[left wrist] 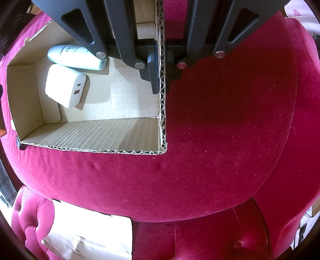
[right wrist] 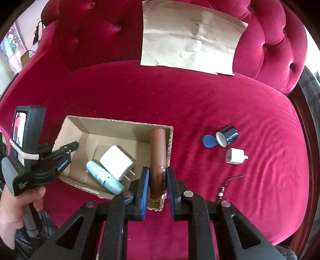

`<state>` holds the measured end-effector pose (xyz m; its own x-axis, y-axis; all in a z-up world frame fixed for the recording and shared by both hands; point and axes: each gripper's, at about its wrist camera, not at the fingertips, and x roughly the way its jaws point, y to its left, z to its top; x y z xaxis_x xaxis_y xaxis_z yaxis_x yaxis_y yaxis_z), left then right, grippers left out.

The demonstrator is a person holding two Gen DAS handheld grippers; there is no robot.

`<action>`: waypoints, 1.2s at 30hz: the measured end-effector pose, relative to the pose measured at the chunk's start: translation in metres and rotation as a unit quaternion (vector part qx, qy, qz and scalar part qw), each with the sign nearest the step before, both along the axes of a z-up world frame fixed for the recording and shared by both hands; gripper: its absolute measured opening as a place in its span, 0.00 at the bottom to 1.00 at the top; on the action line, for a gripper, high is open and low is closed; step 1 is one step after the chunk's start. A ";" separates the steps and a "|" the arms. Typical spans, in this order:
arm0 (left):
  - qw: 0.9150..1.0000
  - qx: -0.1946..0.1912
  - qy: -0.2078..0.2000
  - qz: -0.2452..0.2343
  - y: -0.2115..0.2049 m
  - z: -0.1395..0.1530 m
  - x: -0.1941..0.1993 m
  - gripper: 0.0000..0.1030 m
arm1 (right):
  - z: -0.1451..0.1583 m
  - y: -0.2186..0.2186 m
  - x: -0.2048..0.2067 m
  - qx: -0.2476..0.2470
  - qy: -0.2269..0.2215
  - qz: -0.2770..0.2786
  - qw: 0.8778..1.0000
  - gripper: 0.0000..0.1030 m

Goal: Organize rigid objects
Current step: 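Carry the brown tube into the box and open the right tool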

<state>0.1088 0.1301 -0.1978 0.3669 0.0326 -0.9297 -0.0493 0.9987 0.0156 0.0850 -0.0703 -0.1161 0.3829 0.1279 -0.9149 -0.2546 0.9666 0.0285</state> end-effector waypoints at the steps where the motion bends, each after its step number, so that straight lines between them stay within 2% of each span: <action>1: 1.000 0.000 0.000 0.000 0.000 0.000 0.000 0.03 | -0.001 0.002 0.001 0.000 0.002 0.001 1.000 0.16; 22: 1.000 0.001 0.000 -0.001 0.000 0.000 0.000 0.03 | -0.044 0.029 0.014 0.008 0.051 -0.011 0.999 0.16; 36: 1.000 0.000 0.000 0.000 0.001 -0.001 0.000 0.03 | -0.044 0.033 0.013 0.008 0.043 -0.003 0.999 0.17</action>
<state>0.1090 0.1311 -0.1986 0.3672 0.0320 -0.9296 -0.0484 0.9987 0.0152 0.0976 -0.0377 -0.1596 0.3035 0.1412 -0.9423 -0.2448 0.9673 0.0661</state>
